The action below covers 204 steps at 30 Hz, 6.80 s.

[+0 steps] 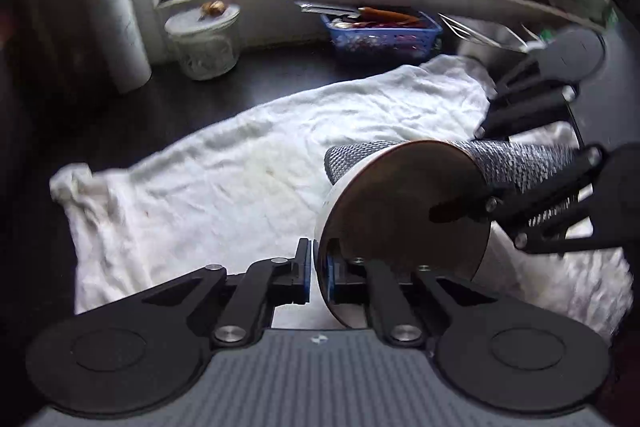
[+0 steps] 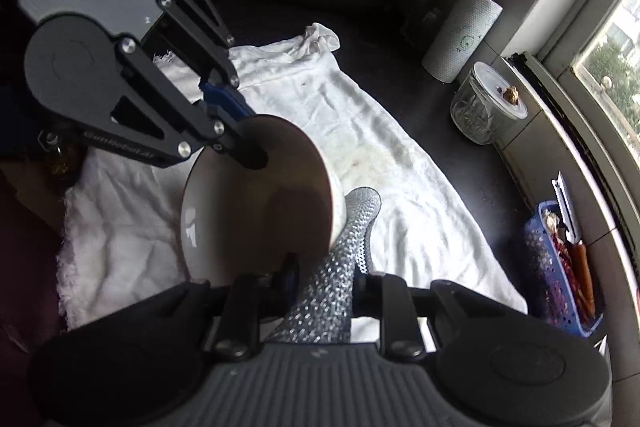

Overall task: Clean bowl
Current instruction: 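Rub the rolled mesh pad on the bowl's outer base with the right gripper while left gripper holds the rim, then keep scrubbing the bowl's outer wall with the mesh pad in the right gripper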

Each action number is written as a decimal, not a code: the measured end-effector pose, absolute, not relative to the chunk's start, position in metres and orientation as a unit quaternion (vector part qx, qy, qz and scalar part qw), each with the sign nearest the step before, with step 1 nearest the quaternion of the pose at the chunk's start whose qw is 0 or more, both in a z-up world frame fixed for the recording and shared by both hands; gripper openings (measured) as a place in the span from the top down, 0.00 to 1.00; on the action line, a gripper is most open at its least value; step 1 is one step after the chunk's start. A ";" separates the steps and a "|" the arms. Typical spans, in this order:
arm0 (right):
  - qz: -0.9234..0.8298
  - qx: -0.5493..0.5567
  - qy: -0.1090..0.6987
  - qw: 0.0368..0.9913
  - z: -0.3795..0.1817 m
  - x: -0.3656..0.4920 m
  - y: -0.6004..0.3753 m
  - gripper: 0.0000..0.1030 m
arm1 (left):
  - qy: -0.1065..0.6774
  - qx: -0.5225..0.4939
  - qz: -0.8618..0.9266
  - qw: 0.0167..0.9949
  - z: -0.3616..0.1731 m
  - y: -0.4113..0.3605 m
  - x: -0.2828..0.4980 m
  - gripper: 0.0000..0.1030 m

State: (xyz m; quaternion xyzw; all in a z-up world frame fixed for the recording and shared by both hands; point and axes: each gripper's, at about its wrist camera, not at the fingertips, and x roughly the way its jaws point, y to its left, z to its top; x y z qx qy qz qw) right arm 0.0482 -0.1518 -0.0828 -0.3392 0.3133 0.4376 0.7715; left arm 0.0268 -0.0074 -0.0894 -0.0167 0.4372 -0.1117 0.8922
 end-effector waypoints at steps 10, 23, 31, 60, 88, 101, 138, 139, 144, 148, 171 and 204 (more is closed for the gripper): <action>0.423 -0.172 0.377 0.806 -0.090 0.063 -0.165 0.78 | 0.468 -0.459 -0.028 0.755 -0.150 0.067 0.018 0.90; 0.403 -0.278 0.340 0.803 -0.087 0.052 -0.155 0.85 | 0.465 -0.001 -0.120 0.877 -0.085 -0.014 0.028 0.90; 0.417 -0.349 0.319 0.776 -0.083 0.052 -0.145 0.86 | 0.393 0.213 -0.165 0.879 -0.064 -0.052 0.024 0.94; 0.386 -0.283 0.347 0.806 -0.083 0.056 -0.147 0.80 | 0.485 -0.253 -0.100 0.831 -0.108 0.033 0.047 0.85; 0.398 -0.203 0.383 0.809 -0.089 0.045 -0.151 0.75 | 0.468 -0.477 -0.037 0.743 -0.139 0.079 0.015 0.85; 0.392 -0.262 0.362 0.804 -0.092 0.041 -0.147 0.76 | 0.508 -0.266 -0.086 0.815 -0.116 0.043 0.028 0.86; 0.373 -0.189 0.381 0.824 -0.085 0.046 -0.160 0.73 | 0.488 -0.407 -0.061 0.770 -0.141 0.057 0.023 0.85; 0.373 -0.203 0.376 0.823 -0.086 0.045 -0.159 0.74 | 0.495 -0.308 -0.074 0.809 -0.126 0.043 0.028 0.85; 0.378 -0.270 0.351 0.813 -0.088 0.041 -0.156 0.83 | 0.475 -0.030 -0.132 0.869 -0.086 -0.006 0.035 0.85; 0.395 -0.296 0.340 0.801 -0.086 0.042 -0.154 0.88 | 0.453 0.095 -0.185 0.867 -0.070 -0.031 0.037 0.91; 0.390 -0.237 0.360 0.814 -0.095 0.046 -0.150 0.74 | 0.449 -0.400 -0.054 0.797 -0.128 0.064 0.034 0.86; 0.397 -0.284 0.354 0.798 -0.087 0.047 -0.146 0.81 | 0.465 -0.183 -0.083 0.862 -0.074 0.035 0.038 0.85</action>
